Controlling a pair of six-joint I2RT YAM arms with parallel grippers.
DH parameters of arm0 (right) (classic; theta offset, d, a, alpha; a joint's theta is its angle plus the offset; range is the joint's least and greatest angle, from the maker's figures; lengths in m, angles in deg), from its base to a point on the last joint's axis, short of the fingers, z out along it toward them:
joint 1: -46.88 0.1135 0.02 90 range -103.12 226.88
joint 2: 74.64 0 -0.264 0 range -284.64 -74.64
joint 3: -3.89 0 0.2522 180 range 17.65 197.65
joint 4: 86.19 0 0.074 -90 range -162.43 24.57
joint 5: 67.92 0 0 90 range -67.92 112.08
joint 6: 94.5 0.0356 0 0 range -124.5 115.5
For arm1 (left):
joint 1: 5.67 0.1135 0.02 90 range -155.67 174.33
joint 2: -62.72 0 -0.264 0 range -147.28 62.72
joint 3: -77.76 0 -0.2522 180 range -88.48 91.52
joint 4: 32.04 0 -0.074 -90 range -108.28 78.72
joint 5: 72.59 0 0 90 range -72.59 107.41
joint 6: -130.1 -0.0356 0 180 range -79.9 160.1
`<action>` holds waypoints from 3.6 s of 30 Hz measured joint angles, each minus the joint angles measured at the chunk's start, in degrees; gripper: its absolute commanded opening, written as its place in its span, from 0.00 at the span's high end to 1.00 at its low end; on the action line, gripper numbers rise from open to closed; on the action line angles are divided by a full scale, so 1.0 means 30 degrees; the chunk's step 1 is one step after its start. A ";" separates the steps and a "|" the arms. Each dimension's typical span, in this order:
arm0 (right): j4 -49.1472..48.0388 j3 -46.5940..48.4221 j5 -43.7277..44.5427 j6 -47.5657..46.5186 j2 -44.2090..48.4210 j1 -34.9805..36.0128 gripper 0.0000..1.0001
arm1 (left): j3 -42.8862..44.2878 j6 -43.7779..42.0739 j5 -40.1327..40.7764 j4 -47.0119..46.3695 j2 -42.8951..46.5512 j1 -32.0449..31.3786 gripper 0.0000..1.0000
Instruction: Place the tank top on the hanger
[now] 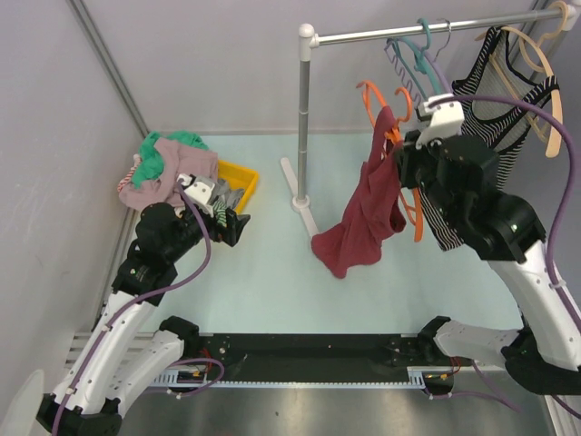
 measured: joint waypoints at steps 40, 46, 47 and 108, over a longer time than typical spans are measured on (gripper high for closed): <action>-0.1013 1.3165 -0.6309 -0.1814 -1.1635 -0.2776 1.00 | 0.0000 0.0160 -0.0219 0.0000 0.0415 0.0036 0.01; -0.1362 1.3318 -0.6812 -0.1778 -1.2531 -0.2776 1.00 | 0.0000 0.0160 -0.0226 0.0000 0.0423 0.0036 0.01; -0.1377 1.3318 -0.6907 -0.1770 -1.2684 -0.2776 1.00 | 0.0000 0.0160 -0.0233 0.0007 0.0423 0.0036 0.01; -0.7446 -0.8211 -0.2521 -0.1129 0.4065 0.1173 0.00 | -0.0313 0.1661 0.1661 -0.0022 0.0787 0.4226 0.00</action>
